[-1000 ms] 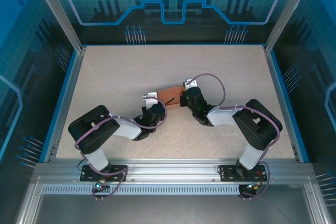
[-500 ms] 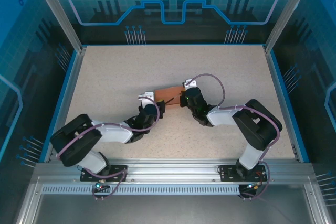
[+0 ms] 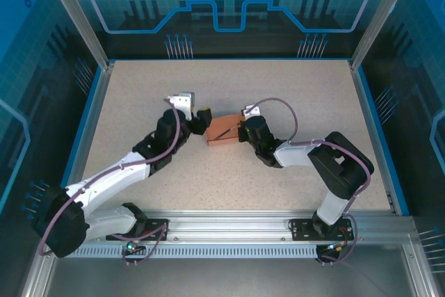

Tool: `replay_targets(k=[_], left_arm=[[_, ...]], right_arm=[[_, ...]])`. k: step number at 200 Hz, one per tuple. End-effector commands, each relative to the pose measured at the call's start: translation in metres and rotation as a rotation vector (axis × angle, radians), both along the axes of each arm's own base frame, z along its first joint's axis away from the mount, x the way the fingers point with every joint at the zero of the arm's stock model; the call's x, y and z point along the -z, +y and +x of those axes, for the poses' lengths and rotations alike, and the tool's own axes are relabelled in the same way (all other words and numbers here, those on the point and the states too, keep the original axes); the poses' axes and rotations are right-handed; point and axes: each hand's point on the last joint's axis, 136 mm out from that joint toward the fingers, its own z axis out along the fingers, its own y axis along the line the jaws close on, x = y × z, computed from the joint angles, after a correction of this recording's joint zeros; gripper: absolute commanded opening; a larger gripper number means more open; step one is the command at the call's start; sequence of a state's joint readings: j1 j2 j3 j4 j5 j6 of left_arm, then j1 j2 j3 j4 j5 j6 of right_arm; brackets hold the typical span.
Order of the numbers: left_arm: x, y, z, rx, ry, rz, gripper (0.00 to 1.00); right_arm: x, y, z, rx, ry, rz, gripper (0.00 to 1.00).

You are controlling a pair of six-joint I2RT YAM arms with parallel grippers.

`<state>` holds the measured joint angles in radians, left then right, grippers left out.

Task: Fold the paper box

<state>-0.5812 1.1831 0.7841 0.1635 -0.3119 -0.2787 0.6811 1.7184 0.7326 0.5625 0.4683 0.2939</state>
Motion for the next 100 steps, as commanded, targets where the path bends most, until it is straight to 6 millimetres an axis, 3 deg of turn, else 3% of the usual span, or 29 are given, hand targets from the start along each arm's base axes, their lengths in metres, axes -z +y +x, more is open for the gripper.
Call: replay_targets(k=[1, 51, 100], left_arm=[[0.023, -0.021, 0.004, 0.152, 0.163, 0.055, 0.59], [0.044, -0.06, 0.044, 0.323, 0.382, 0.019, 0.59], [0.066, -0.079, 0.052, 0.404, 0.501, 0.01, 0.61]], right_arm=[[0.028, 0.0, -0.017, -0.034, 0.083, -0.076, 0.0], [0.029, -0.002, -0.019, -0.033, 0.088, -0.087, 0.0], [0.03, -0.003, -0.02, -0.032, 0.092, -0.089, 0.01]])
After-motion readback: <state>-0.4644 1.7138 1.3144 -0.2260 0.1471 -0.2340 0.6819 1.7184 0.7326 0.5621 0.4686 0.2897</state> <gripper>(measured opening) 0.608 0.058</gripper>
